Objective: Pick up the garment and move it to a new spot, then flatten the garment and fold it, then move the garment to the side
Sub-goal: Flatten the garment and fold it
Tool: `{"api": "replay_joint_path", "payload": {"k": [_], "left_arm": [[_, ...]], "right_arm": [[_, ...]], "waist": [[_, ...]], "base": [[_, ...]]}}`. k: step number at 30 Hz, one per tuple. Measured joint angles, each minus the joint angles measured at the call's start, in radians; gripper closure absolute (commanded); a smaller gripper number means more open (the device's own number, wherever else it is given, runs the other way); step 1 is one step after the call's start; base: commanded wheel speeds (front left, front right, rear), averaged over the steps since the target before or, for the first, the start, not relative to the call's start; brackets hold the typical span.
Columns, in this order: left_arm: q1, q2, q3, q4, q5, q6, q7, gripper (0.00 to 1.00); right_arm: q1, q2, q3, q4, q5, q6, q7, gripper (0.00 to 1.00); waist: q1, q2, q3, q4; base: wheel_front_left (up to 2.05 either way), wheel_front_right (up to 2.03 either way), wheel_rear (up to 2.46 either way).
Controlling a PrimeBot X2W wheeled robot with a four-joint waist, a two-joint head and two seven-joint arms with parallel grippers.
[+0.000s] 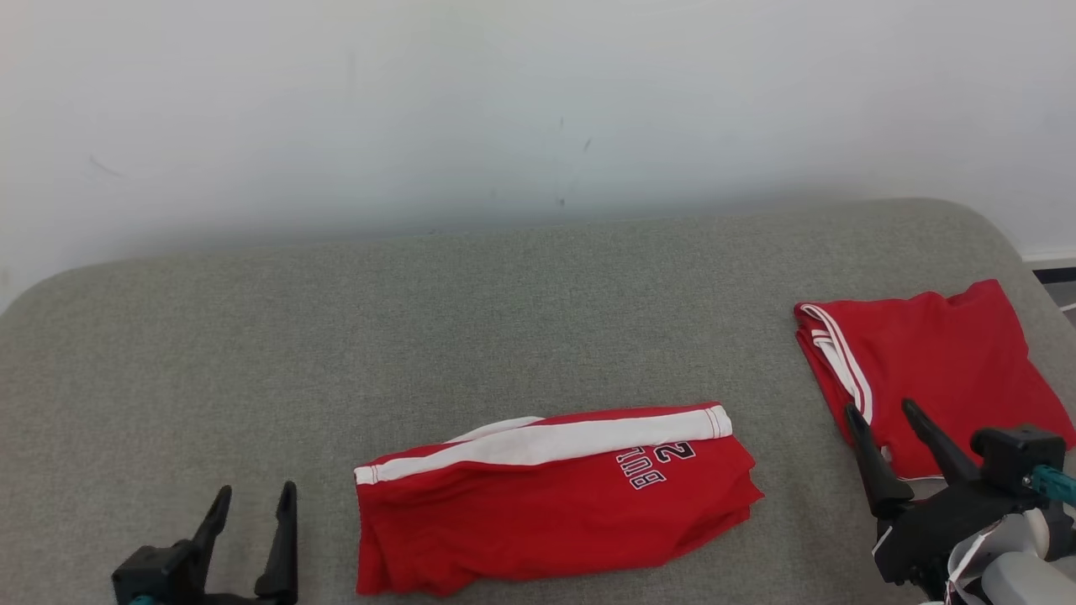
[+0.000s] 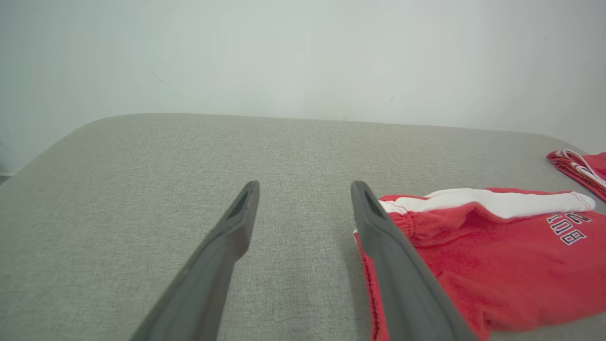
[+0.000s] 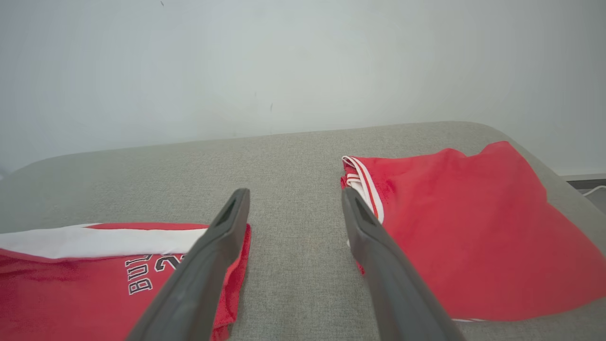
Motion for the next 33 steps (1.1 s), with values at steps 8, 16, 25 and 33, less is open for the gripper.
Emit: {"api": "replay_joint_path", "payload": {"k": [8, 16, 25, 33], "left_arm": [[0.037, -0.029, 0.099, 0.000, 0.064, 0.000, 0.000, 0.00], [0.044, -0.059, 0.152, -0.024, 0.114, 0.000, -0.001, 0.00], [0.063, -0.087, 0.189, -0.042, 0.166, 0.000, -0.001, 0.00], [0.083, -0.111, 0.214, -0.067, 0.184, 0.000, -0.001, 0.00]], "right_arm": [[0.058, -0.008, -0.075, -0.034, -0.051, -0.023, -0.004, 0.00], [0.085, 0.006, -0.127, -0.070, -0.094, -0.027, -0.007, 0.00], [0.100, 0.025, -0.167, -0.099, -0.138, -0.034, -0.007, 0.00], [0.119, 0.041, -0.198, -0.121, -0.167, -0.034, -0.007, 0.00]], "waist": [[0.0000, 0.0000, 0.011, -0.018], [0.0000, 0.0000, 0.013, -0.024], [0.0000, 0.0000, 0.012, -0.029], [0.0000, 0.0000, 0.008, -0.033]], "base": [[0.00, 0.00, 0.00], [0.00, 0.00, 0.00], [0.00, 0.00, 0.00], [0.00, 0.00, 0.00]]}}
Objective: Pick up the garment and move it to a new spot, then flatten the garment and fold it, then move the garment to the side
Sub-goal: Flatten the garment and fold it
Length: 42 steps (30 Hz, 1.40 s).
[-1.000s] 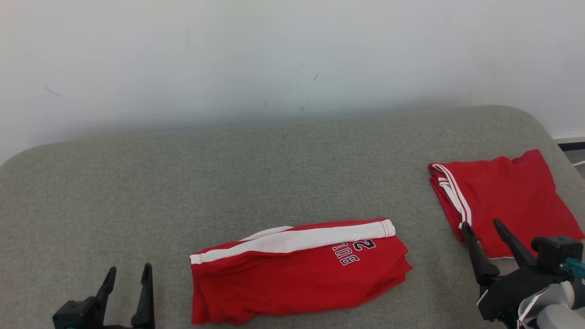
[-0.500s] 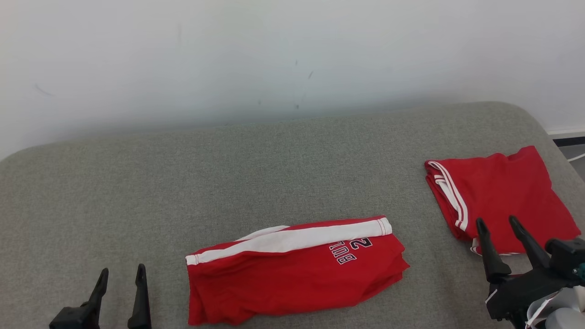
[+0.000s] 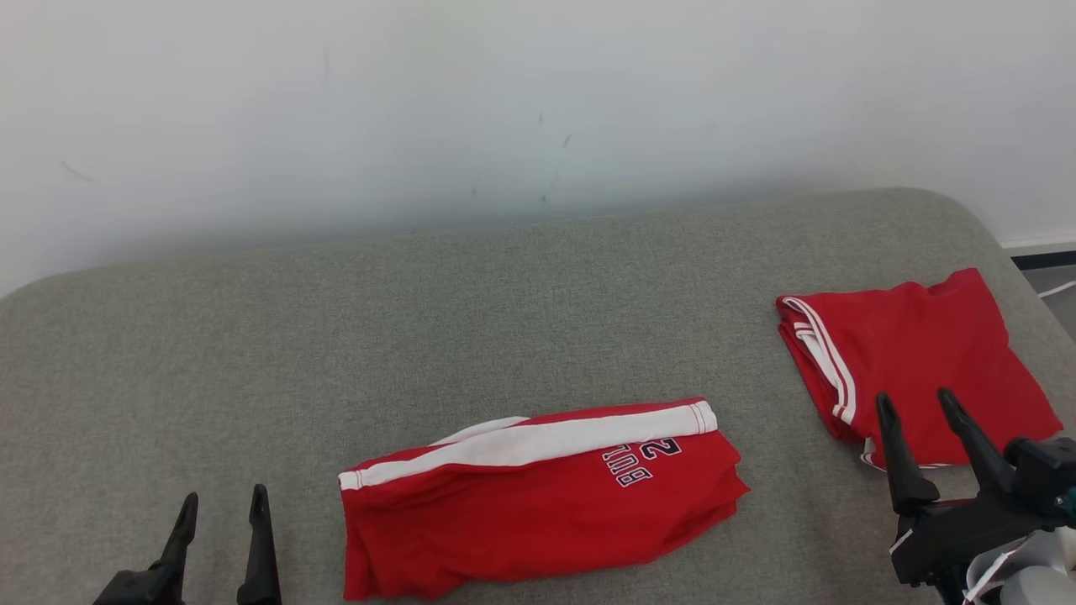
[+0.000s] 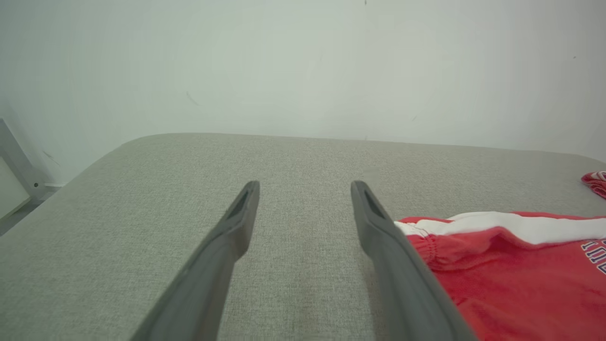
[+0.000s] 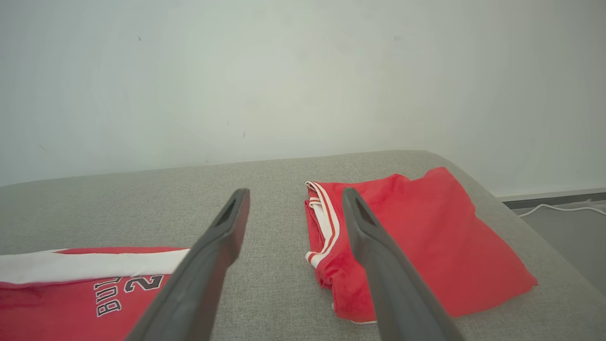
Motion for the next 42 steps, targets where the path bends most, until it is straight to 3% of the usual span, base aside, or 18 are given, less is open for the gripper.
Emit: {"api": "replay_joint_path", "payload": {"k": [19, 29, 37, 42], "left_arm": [[0.021, -0.024, 0.030, -0.038, 0.054, 0.000, 0.000, 0.00], [0.038, -0.028, 0.050, -0.055, 0.073, 0.000, 0.014, 0.00], [0.039, -0.032, 0.033, -0.070, 0.080, 0.000, 0.031, 0.00], [0.040, -0.032, 0.039, -0.076, 0.097, 0.000, 0.039, 0.00]], "right_arm": [[0.019, 0.037, -0.030, -0.013, -0.050, 0.002, 0.000, 0.00], [0.020, 0.048, -0.045, -0.008, -0.069, 0.020, 0.000, 0.00], [0.019, 0.075, -0.004, 0.022, -0.045, 0.072, 0.018, 0.00], [-0.040, 0.093, 0.053, 0.074, -0.029, 0.112, 0.111, 0.00]], "waist": [[0.0000, 0.0000, -0.006, -0.012], [0.0000, 0.0000, -0.012, -0.008], [0.0000, 0.0000, -0.011, 0.009], [0.0000, 0.0000, -0.006, 0.021]], "base": [[0.00, 0.00, 0.00], [0.00, 0.00, 0.00], [0.00, 0.00, 0.00], [0.00, 0.00, 0.00]]}}
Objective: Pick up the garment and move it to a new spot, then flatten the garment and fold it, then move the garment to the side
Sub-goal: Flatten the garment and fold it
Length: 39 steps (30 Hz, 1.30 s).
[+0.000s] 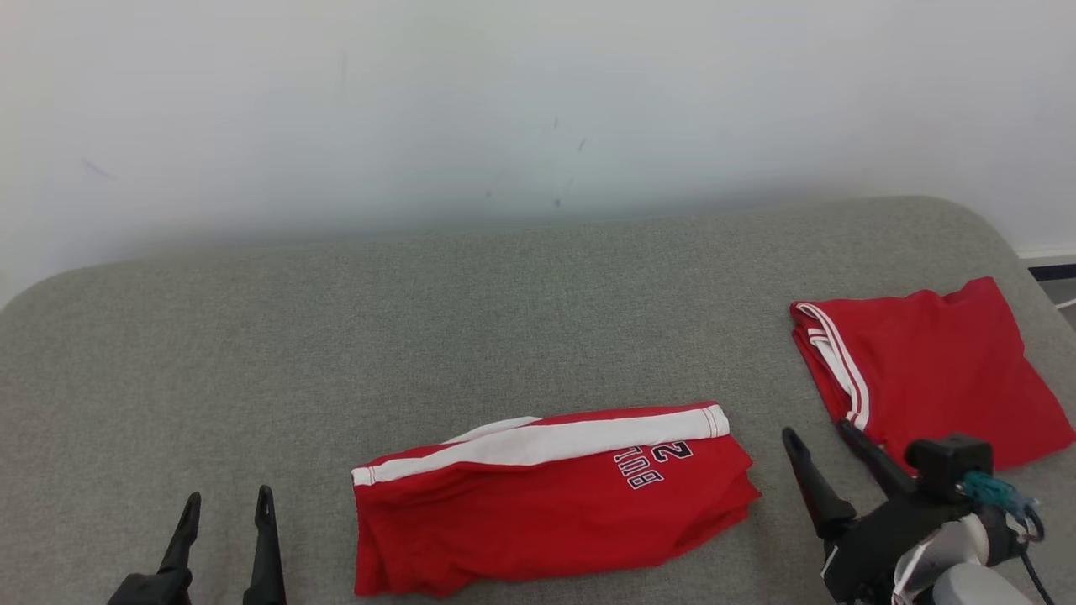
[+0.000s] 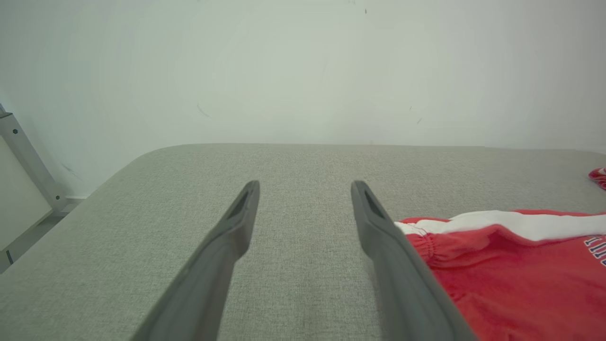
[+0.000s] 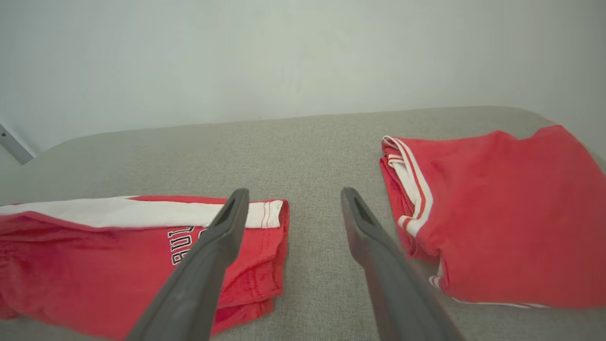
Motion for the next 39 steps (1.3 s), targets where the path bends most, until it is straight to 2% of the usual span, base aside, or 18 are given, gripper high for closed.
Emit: {"api": "replay_joint_path", "payload": {"k": [9, 18, 30, 39], "left_arm": [[0.000, -0.004, -0.006, -0.014, 0.007, 0.000, 0.012, 0.00], [-0.003, -0.009, -0.013, -0.020, 0.008, 0.000, 0.027, 0.00], [-0.030, -0.013, -0.033, -0.036, 0.015, -0.001, 0.041, 0.00], [-0.052, -0.022, -0.042, -0.025, 0.016, -0.002, 0.046, 0.00]], "right_arm": [[-0.162, 0.038, 0.085, 0.160, 0.014, 0.030, 0.216, 0.00], [-0.249, 0.097, 0.115, 0.342, 0.048, 0.042, 0.382, 0.00], [-0.340, 0.148, 0.147, 0.504, 0.063, 0.048, 0.518, 0.00], [-0.400, 0.180, 0.151, 0.565, 0.092, 0.072, 0.568, 0.00]], "waist": [[0.0000, 0.0000, 0.007, 0.017], [0.0000, 0.0000, 0.015, 0.036], [0.0001, 0.0000, 0.047, 0.056], [0.0000, 0.0000, 0.072, 0.078]], "base": [[0.00, 0.00, 0.00], [0.00, 0.00, 0.00], [0.00, 0.00, 0.00], [0.00, 0.00, 0.00]]}}
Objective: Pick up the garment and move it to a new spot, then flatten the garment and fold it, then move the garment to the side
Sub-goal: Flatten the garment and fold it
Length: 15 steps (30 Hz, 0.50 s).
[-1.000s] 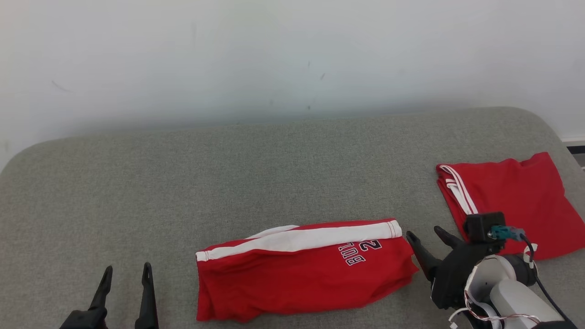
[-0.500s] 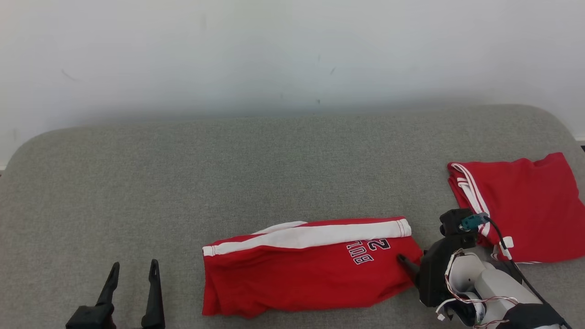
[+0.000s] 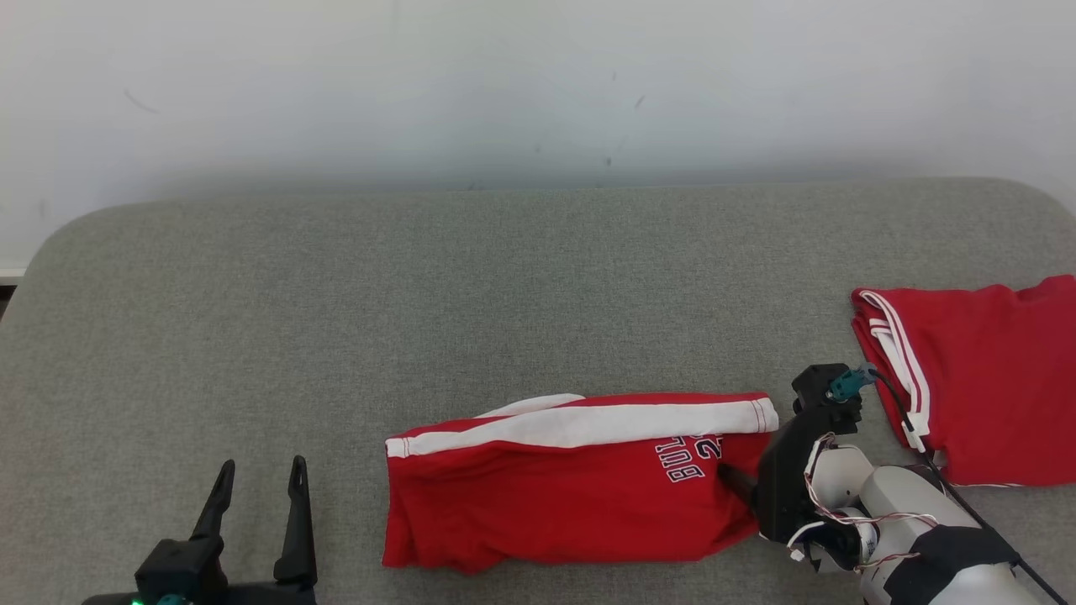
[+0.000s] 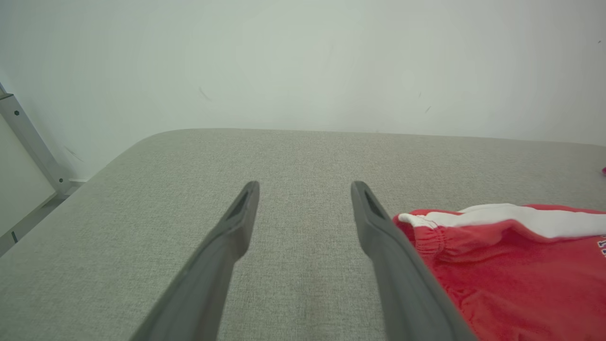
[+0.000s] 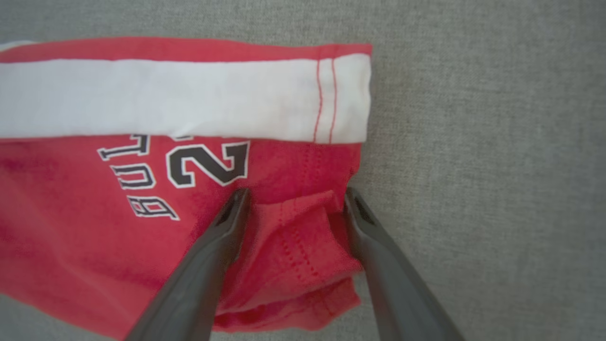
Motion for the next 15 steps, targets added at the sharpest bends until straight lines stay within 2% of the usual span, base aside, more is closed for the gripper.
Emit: {"api": "replay_joint_path", "payload": {"k": [3, 4, 5, 6, 15], "left_arm": [[-0.002, 0.000, 0.000, 0.006, 0.000, 0.000, 0.000, 0.00], [-0.005, 0.000, 0.000, 0.009, 0.000, 0.000, 0.000, 0.00], [-0.011, 0.000, 0.001, 0.011, 0.000, 0.000, 0.000, 0.00], [-0.015, 0.000, 0.002, 0.011, 0.000, 0.000, 0.000, 0.00], [-0.016, 0.001, 0.008, 0.034, -0.003, -0.001, 0.000, 0.00]], "right_arm": [[-0.006, 0.007, 0.004, 0.015, 0.005, 0.006, 0.013, 0.00], [-0.011, 0.008, 0.004, 0.022, 0.009, 0.010, 0.018, 0.17], [-0.015, 0.009, 0.004, 0.029, 0.014, 0.012, 0.019, 0.73], [-0.016, 0.009, 0.004, 0.033, 0.015, 0.017, 0.021, 1.00], [-0.040, 0.007, -0.006, 0.062, 0.015, 0.037, -0.003, 1.00]], "waist": [[0.0000, 0.0000, 0.001, 0.003], [0.0000, 0.0000, 0.001, 0.004], [0.0000, 0.0000, 0.001, 0.005], [0.0000, 0.0000, 0.001, 0.005], [0.0000, 0.0000, -0.006, 0.002]], "base": [[0.00, 0.00, 0.00], [0.00, 0.00, 0.00], [0.00, 0.00, 0.00], [0.00, 0.00, 0.00], [0.00, 0.00, 0.00]]}}
